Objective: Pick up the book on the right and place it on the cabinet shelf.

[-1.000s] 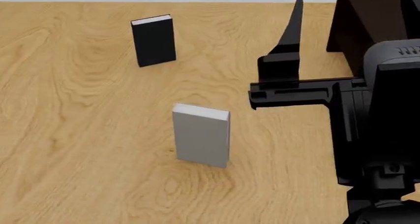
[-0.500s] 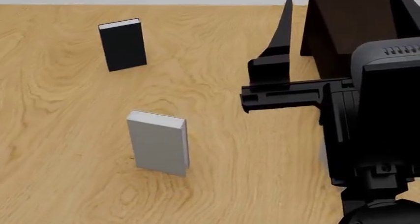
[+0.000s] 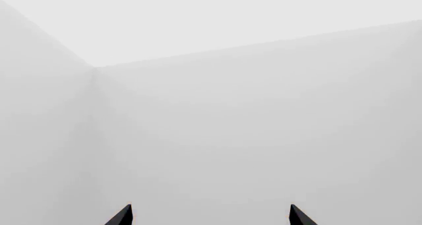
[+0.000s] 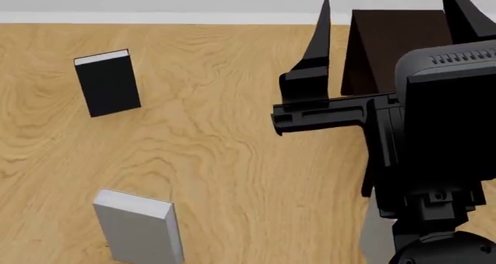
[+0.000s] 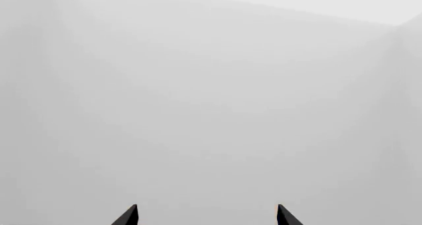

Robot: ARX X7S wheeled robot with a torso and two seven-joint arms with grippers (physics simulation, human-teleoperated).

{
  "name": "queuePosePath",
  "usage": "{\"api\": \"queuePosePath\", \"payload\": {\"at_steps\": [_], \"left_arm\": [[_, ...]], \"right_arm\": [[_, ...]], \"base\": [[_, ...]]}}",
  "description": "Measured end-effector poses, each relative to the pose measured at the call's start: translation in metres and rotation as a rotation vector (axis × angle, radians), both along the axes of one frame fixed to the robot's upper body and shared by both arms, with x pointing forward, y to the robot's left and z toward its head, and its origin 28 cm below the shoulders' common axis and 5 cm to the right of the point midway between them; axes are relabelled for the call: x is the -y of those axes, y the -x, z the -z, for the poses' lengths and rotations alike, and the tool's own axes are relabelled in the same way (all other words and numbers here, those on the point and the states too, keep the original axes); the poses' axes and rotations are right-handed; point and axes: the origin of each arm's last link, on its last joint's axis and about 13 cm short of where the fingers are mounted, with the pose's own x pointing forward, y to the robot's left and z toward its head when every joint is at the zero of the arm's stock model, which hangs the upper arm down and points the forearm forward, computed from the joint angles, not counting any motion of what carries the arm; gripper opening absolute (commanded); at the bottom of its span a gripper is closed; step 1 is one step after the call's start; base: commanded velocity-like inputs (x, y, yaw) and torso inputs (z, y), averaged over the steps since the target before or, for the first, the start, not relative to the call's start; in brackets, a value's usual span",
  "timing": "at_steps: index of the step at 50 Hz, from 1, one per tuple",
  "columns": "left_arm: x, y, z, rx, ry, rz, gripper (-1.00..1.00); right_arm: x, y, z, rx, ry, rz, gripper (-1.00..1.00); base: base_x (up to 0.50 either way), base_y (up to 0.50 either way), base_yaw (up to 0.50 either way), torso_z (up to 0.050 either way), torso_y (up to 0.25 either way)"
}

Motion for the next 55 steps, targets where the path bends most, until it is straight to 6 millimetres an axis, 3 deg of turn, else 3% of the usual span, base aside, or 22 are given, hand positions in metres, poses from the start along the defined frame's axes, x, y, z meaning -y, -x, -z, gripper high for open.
{"api": "queuePosePath", "payload": {"at_steps": [29,38,45,55], "left_arm": [[-0.002,0.002,-0.001,0.007,0.004,-0.012,1.00],[-0.003,0.005,-0.005,0.018,0.000,-0.017,1.00],[-0.006,0.010,-0.011,0.040,-0.002,-0.031,1.00],[-0.012,0.020,-0.019,0.075,0.002,-0.056,1.00]], "right_arm": [[-0.001,0.000,0.001,-0.011,0.005,-0.006,1.00],[0.001,0.002,-0.003,-0.011,0.003,-0.007,1.00],[0.007,0.004,-0.019,-0.038,0.025,-0.014,1.00],[0.018,0.000,-0.061,-0.169,0.074,-0.048,1.00]], "base": [[0.45,0.01,0.00,0.000,0.001],[-0.01,0.00,0.00,0.000,0.001],[0.00,0.00,0.00,0.000,0.000],[0.00,0.00,0.00,0.000,0.000]]}}
